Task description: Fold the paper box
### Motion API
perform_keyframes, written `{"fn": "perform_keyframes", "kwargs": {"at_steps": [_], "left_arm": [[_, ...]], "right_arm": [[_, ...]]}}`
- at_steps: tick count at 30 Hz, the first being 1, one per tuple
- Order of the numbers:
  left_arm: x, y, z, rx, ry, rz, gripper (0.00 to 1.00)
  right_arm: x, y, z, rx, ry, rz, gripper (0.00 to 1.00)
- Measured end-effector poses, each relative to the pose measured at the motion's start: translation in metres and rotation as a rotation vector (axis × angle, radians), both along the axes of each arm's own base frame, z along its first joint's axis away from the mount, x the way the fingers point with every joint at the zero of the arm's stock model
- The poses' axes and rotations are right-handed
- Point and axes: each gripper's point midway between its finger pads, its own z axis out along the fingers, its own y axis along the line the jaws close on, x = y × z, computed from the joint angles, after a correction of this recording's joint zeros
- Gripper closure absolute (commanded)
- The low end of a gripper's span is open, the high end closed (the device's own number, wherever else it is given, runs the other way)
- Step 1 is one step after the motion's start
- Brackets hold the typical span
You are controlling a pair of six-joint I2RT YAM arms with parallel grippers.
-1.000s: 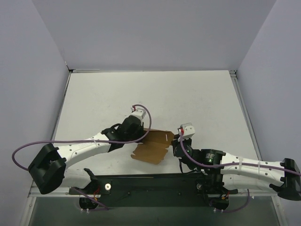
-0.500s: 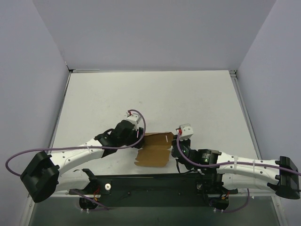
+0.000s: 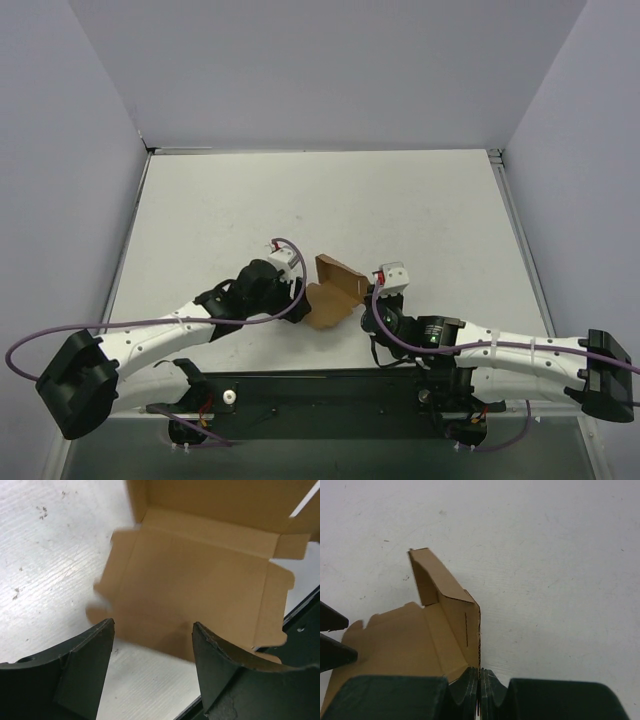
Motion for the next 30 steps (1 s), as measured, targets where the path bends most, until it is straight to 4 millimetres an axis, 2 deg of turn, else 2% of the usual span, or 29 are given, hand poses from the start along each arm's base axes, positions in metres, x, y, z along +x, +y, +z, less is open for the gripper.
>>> {"fn": "perform_keyframes", "kwargs": {"at_steps": [8, 16, 22, 25, 27, 30], "left_arm": [[0.008, -0.007, 0.024, -0.067, -0.081, -0.015, 0.25], [0.019, 0.000, 0.065, -0.041, -0.242, -0.043, 0.25], [0.000, -0.028, 0.109, 0.044, -0.312, -0.198, 0.25], [0.000, -0.034, 0.126, 0.120, -0.335, -0.261, 0.25], [0.003, -0.031, 0.127, 0.187, -0.352, -0.298, 0.25], [0.005, -0.024, 0.110, 0.303, -0.347, -0.362, 0.25]], "right_arm": [[0.001, 0.005, -0.004, 0.011, -0.005, 0.013, 1.00], [0.004, 0.003, -0.028, 0.035, 0.060, 0.072, 1.00], [0.008, 0.010, -0.024, 0.084, 0.094, 0.163, 1.00], [0.007, 0.015, -0.018, 0.116, 0.105, 0.227, 1.00], [0.008, 0.016, -0.015, 0.135, 0.113, 0.257, 1.00], [0.009, 0.017, -0.015, 0.159, 0.142, 0.305, 1.00]]}}
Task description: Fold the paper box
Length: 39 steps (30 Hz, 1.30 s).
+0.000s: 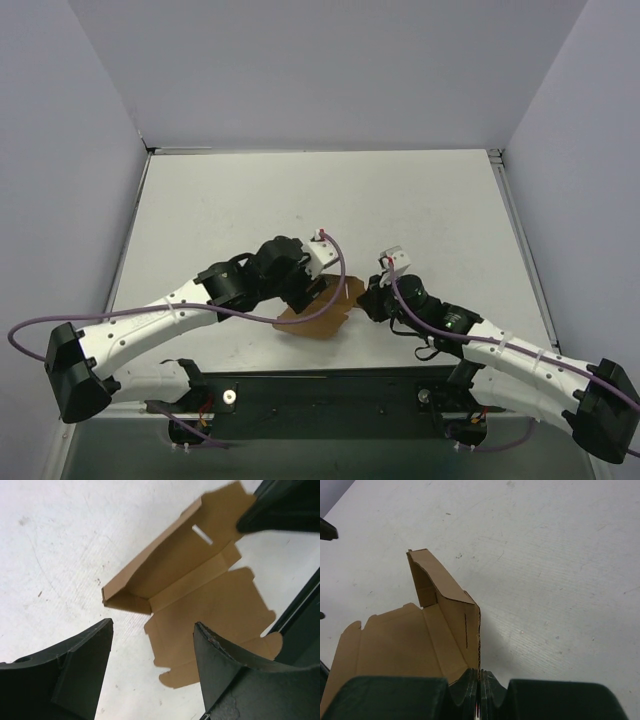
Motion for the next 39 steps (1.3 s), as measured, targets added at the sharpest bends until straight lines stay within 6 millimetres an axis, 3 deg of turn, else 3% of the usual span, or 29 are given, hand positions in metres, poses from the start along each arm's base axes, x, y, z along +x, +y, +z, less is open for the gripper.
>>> {"fn": "perform_keyframes", "kwargs": {"at_steps": [7, 16, 21, 29, 34, 37, 39], "left_arm": [[0.002, 0.009, -0.039, 0.189, 0.000, -0.067, 0.25], [0.014, 0.005, -0.048, 0.219, -0.057, -0.083, 0.27], [0.018, -0.004, -0.049, 0.204, -0.071, -0.094, 0.52], [0.010, -0.006, -0.066, 0.204, -0.033, -0.132, 0.58], [0.008, -0.010, -0.067, 0.187, -0.025, -0.142, 0.98], [0.006, -0.010, -0.068, 0.190, -0.023, -0.154, 1.00], [0.005, -0.011, -0.069, 0.192, -0.023, -0.158, 1.00]], "right_arm": [[-0.006, 0.005, 0.000, 0.052, 0.061, 0.104, 1.00], [-0.019, 0.017, -0.001, 0.078, 0.114, 0.211, 1.00], [-0.021, 0.019, -0.002, 0.083, 0.129, 0.233, 1.00], [-0.019, 0.018, -0.001, 0.092, 0.134, 0.230, 1.00], [-0.020, 0.017, -0.002, 0.090, 0.144, 0.231, 1.00], [-0.020, 0.015, -0.004, 0.086, 0.153, 0.222, 0.99], [-0.019, 0.013, -0.004, 0.089, 0.160, 0.208, 0.91]]}}
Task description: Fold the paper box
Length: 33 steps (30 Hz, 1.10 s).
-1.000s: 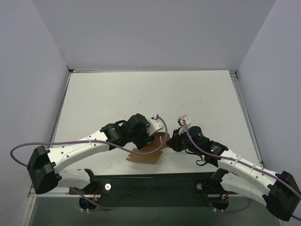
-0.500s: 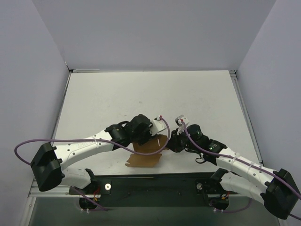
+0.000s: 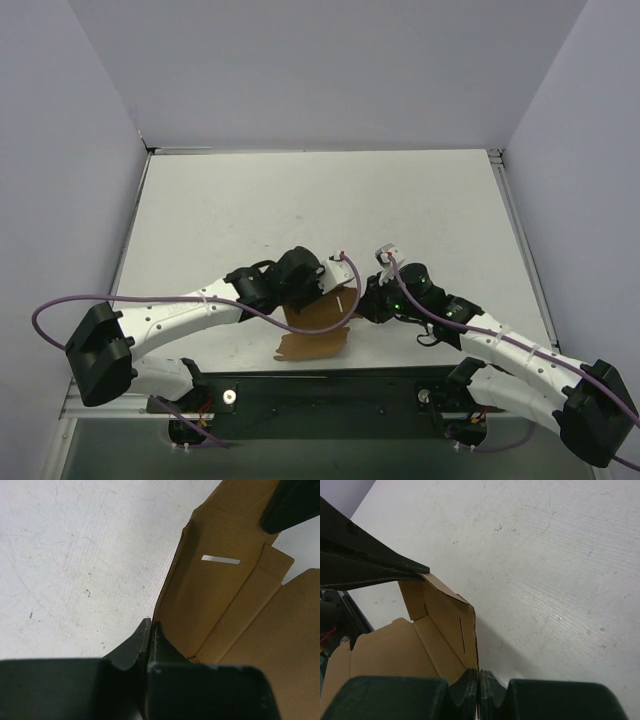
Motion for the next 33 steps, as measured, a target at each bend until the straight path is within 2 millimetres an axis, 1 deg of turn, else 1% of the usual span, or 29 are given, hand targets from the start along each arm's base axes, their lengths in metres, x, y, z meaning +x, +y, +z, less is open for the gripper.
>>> {"fn": "perform_keyframes", "kwargs": {"at_steps": [1, 3, 4, 6, 7, 9, 13, 14, 15, 17, 18, 20, 21, 23, 26, 28, 33], "left_arm": [[0.000, 0.000, 0.000, -0.001, -0.001, 0.000, 1.00], [-0.001, -0.001, 0.000, -0.001, -0.001, 0.004, 1.00], [-0.002, -0.001, -0.001, 0.000, 0.001, 0.007, 1.00], [-0.003, -0.001, -0.002, 0.009, -0.005, 0.012, 1.00], [-0.004, -0.002, -0.004, 0.014, -0.005, 0.016, 1.00], [-0.004, -0.001, -0.009, 0.031, -0.004, 0.029, 1.00], [-0.004, 0.003, -0.027, 0.094, 0.019, 0.062, 1.00], [-0.003, 0.005, -0.031, 0.113, 0.024, 0.075, 1.00], [-0.003, 0.007, -0.035, 0.130, 0.026, 0.087, 1.00], [-0.002, 0.011, -0.039, 0.154, 0.026, 0.110, 1.00], [-0.001, 0.013, -0.039, 0.161, 0.024, 0.120, 1.00], [-0.001, 0.015, -0.039, 0.167, 0.019, 0.139, 1.00], [0.000, 0.016, -0.038, 0.165, 0.015, 0.151, 1.00], [0.001, 0.016, -0.037, 0.164, 0.011, 0.159, 1.00], [0.001, 0.015, -0.035, 0.160, 0.003, 0.171, 1.00], [0.001, 0.015, -0.035, 0.163, -0.004, 0.177, 1.00], [0.002, 0.016, -0.034, 0.168, -0.018, 0.184, 1.00]], "right_arm": [[0.000, -0.001, 0.000, 0.002, 0.005, -0.008, 0.73], [0.003, -0.003, 0.002, 0.016, 0.018, -0.045, 0.55], [0.006, -0.005, 0.005, 0.026, 0.020, -0.074, 0.44], [0.012, -0.012, 0.009, 0.042, 0.041, -0.152, 0.37], [0.015, -0.017, 0.012, 0.045, 0.045, -0.200, 0.36], [0.019, -0.026, 0.020, 0.069, 0.078, -0.305, 0.35], [0.022, -0.038, 0.040, 0.178, 0.128, -0.477, 0.37], [0.023, -0.040, 0.044, 0.208, 0.144, -0.515, 0.39], [0.023, -0.042, 0.046, 0.239, 0.169, -0.555, 0.44], [0.024, -0.041, 0.049, 0.297, 0.225, -0.618, 0.48], [0.024, -0.039, 0.050, 0.325, 0.253, -0.640, 0.51], [0.026, -0.031, 0.051, 0.383, 0.322, -0.665, 0.56], [0.028, -0.024, 0.050, 0.418, 0.367, -0.674, 0.60], [0.030, -0.011, 0.042, 0.464, 0.442, -0.677, 0.62], [0.027, 0.004, 0.015, 0.474, 0.565, -0.687, 0.62], [0.021, 0.013, 0.006, 0.465, 0.619, -0.680, 0.62], [0.015, 0.031, 0.010, 0.497, 0.653, -0.630, 0.61]]}}
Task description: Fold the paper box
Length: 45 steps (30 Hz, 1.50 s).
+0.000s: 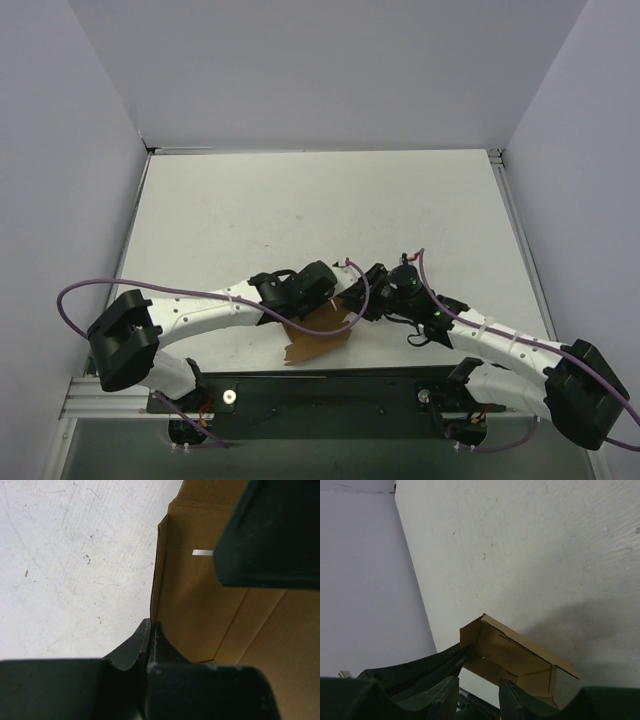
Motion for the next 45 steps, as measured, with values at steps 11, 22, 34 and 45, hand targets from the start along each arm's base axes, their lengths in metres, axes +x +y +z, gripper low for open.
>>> {"fn": "perform_keyframes", "kwargs": {"at_steps": [11, 22, 34, 45], "left_arm": [[-0.003, -0.003, 0.009, 0.000, -0.047, -0.009, 1.00], [-0.006, -0.005, 0.012, 0.012, -0.079, -0.020, 1.00], [-0.004, -0.003, 0.013, 0.018, -0.095, -0.007, 1.00], [-0.005, -0.002, 0.012, 0.020, -0.092, -0.007, 1.00]], "right_arm": [[0.018, 0.011, -0.001, 0.054, -0.016, -0.033, 0.56], [0.030, 0.016, 0.005, 0.087, -0.059, -0.056, 0.59], [0.032, 0.007, -0.006, 0.046, -0.060, -0.088, 0.65], [0.026, 0.009, -0.003, 0.021, -0.094, -0.066, 0.81]]}}
